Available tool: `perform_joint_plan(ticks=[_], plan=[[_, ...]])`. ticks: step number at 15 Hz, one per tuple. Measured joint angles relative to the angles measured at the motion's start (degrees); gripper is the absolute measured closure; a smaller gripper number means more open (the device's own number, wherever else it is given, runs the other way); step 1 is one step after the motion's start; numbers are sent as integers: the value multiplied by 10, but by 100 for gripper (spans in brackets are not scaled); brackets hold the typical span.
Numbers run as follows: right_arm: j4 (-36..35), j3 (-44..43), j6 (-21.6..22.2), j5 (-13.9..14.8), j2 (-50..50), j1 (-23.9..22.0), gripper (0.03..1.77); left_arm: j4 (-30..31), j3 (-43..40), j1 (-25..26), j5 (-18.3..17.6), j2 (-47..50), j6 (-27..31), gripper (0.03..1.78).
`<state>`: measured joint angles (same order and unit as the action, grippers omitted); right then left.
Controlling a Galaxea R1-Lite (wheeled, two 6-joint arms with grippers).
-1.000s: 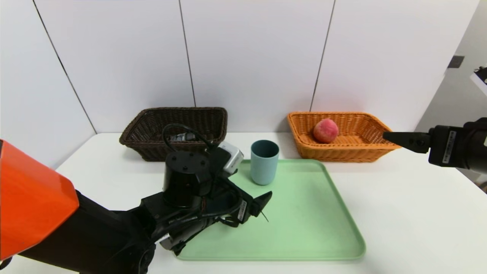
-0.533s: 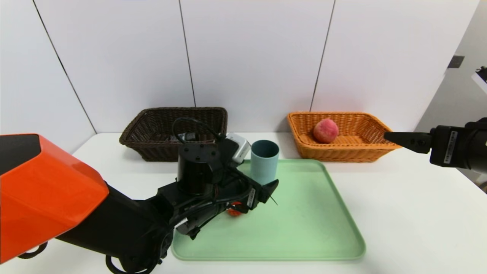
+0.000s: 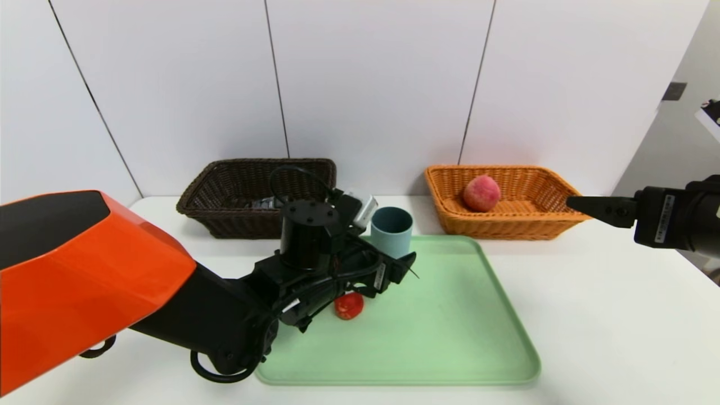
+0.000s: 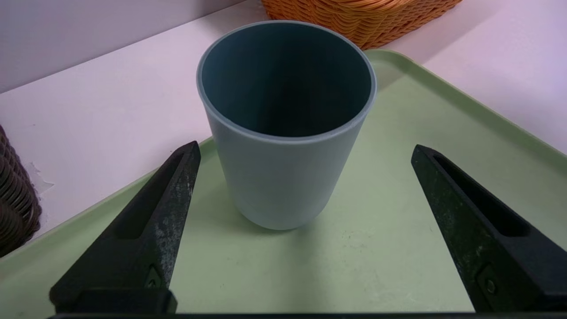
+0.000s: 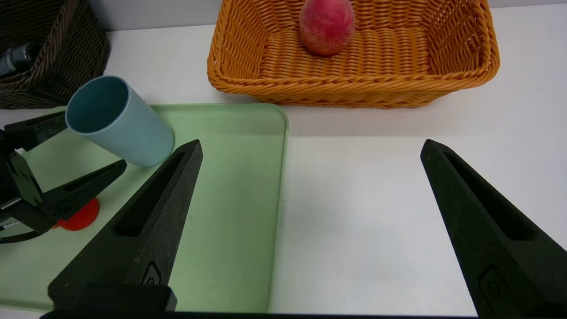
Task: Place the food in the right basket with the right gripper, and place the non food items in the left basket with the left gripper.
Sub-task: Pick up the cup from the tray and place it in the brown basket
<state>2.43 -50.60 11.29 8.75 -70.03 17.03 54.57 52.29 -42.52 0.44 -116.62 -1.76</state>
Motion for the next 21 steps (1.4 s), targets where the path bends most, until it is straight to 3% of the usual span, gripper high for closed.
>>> perform_joint_plan(ticks=[21], plan=[[-1,3,-1,-1,-23,0,10,-29,117,19,-7,-86,-16,12]])
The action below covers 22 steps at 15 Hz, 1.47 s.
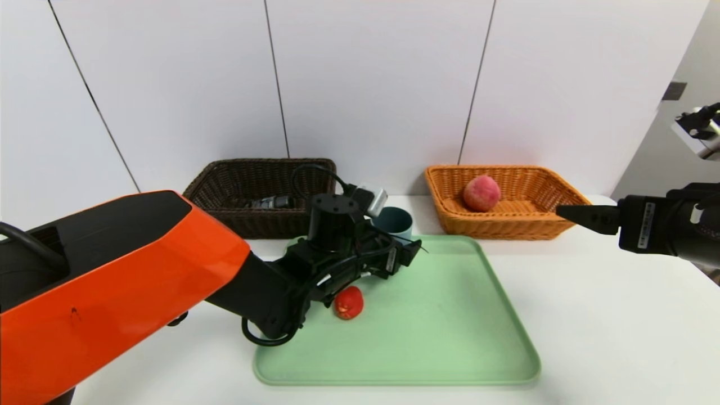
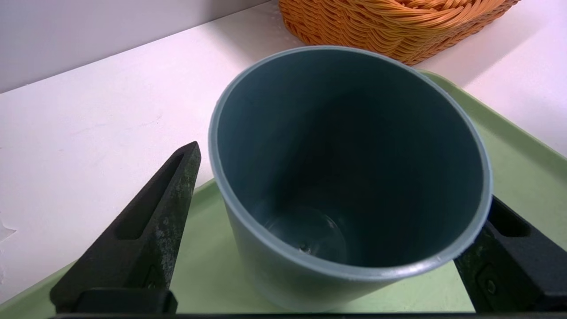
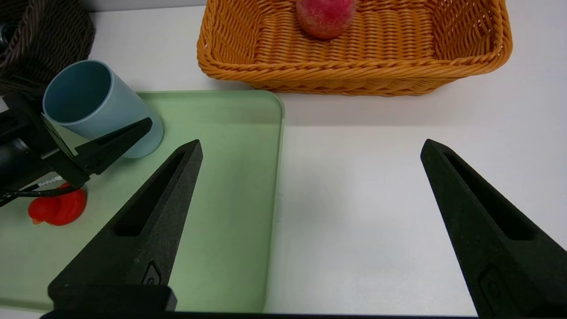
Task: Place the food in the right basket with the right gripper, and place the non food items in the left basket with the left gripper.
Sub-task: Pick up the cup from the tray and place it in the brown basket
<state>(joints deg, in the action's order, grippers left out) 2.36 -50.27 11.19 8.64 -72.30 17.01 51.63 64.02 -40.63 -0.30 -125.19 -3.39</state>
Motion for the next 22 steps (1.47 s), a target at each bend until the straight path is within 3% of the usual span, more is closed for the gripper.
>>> perform_joint_plan(ticks=[6,9,10,17,22], plan=[[0,-2,0,0,-5,0,10,-3,7,2,-1,-5,1,12],[0,0,0,0,-6,0,10,-2,8,2,-1,-8,1,58],[0,0,0,0,-6,0,10,-2,8,2,-1,-8,1,63],[0,3,1,0,-9,0,10,-8,23,2,-1,-1,1,66],[0,5,1,0,-10,0,10,-119,98,2,1,49,0,66]])
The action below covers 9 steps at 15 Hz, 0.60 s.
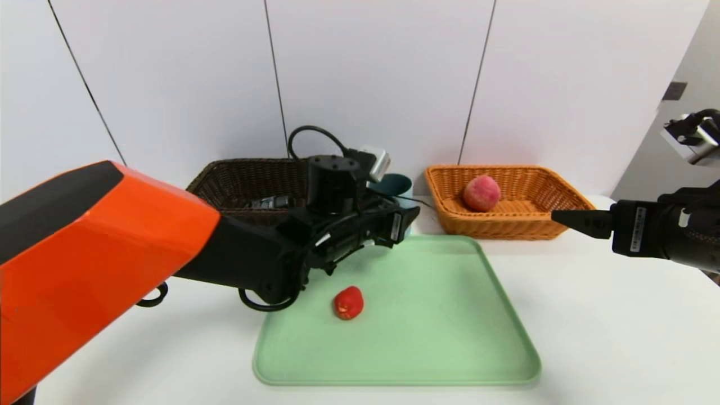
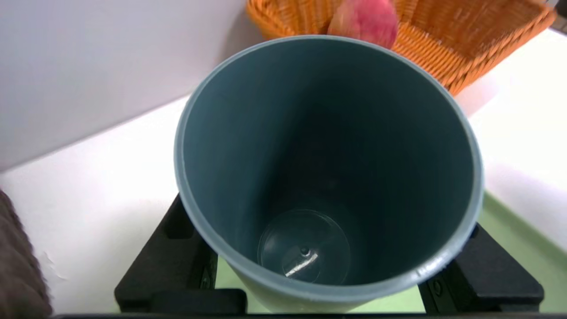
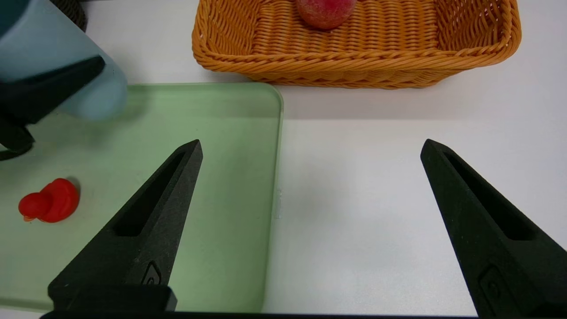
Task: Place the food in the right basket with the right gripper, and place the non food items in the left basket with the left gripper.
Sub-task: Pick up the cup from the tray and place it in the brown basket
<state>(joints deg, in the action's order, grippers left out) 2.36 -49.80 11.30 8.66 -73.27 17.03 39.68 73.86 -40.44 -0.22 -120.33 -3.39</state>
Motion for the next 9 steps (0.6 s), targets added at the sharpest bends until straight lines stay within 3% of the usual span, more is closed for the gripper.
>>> perform_joint_plan(ticks=[5,9], plan=[[0,-1,0,-1,-4,0,10,-145,95,1,9,62,1,66],[0,0,0,-1,-7,0,10,-219,158,25,23,99,1,66]])
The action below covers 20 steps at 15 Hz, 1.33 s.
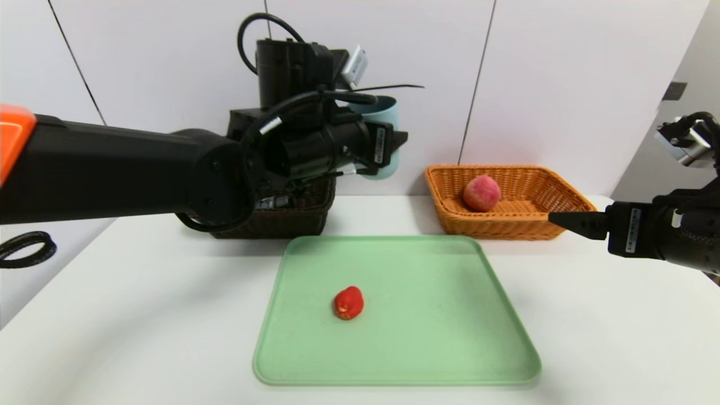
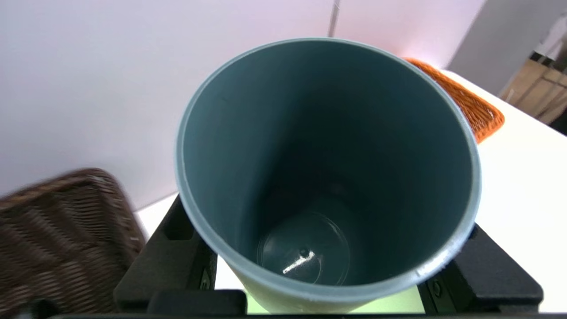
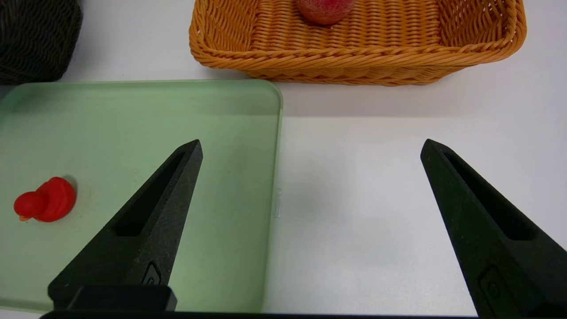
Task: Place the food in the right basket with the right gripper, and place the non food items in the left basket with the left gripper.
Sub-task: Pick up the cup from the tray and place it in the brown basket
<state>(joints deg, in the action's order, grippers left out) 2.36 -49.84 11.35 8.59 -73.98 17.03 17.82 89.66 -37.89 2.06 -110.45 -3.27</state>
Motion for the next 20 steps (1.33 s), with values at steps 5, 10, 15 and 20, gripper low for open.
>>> perform_joint_plan(ticks=[5,10,15,20], plan=[[0,0,-1,0,0,0,10,-32,10,84,-3,33,0,66],[0,-4,-2,0,-1,1,10,-33,0,174,-9,32,0,66],[0,-3,0,0,-2,4,10,-28,-30,231,-12,-2,3,66],[0,-2,-2,0,-1,4,10,-18,-31,301,-25,-54,5,66]])
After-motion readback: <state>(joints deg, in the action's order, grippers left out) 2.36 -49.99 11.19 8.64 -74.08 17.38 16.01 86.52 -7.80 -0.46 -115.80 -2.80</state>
